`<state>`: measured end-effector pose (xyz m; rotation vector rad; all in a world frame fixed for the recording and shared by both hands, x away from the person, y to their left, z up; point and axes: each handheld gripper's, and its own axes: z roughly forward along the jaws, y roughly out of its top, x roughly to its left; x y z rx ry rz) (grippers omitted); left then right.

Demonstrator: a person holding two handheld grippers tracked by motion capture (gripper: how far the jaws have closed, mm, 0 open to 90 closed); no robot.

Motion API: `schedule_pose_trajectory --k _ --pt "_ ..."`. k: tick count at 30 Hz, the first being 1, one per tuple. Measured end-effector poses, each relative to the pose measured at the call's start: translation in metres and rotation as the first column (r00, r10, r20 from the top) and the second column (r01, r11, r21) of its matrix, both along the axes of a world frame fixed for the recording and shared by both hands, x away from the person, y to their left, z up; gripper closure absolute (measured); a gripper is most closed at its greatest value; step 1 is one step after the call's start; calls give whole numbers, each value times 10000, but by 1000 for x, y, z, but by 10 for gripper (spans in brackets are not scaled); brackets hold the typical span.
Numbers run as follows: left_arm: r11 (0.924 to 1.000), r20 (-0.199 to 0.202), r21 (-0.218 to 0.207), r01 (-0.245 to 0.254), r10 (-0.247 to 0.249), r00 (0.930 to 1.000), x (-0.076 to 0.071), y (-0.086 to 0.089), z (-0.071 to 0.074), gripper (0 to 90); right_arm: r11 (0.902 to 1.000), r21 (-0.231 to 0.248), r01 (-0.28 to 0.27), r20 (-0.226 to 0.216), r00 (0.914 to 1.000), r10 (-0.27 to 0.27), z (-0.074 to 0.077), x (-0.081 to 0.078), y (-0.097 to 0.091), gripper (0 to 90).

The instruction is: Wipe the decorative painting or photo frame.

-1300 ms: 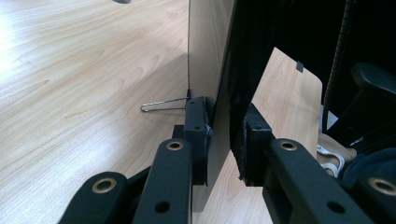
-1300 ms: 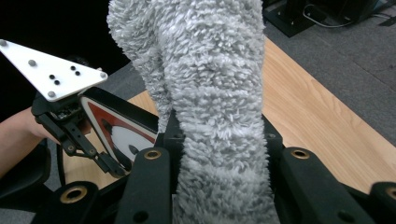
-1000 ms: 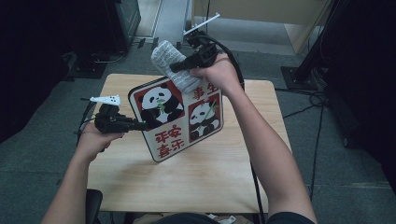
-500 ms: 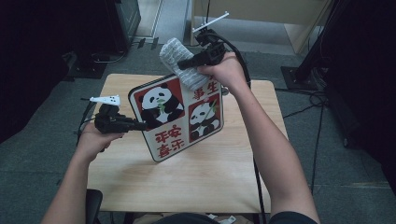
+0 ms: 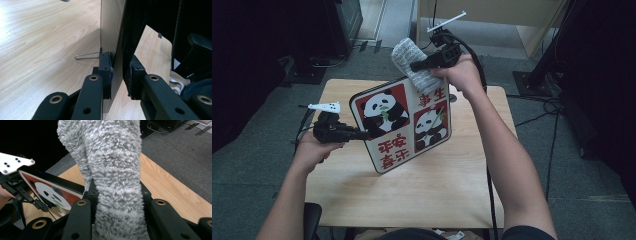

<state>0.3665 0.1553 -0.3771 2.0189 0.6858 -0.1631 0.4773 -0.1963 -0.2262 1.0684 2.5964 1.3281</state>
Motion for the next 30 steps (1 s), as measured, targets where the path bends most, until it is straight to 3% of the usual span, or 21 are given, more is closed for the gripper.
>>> schedule_pose_trajectory --k 30 --pt "10000 -33 -42 -79 79 10000 1 3 -1 775 9946 121 1035 -279 9943 -1032 1 14 -43 670"
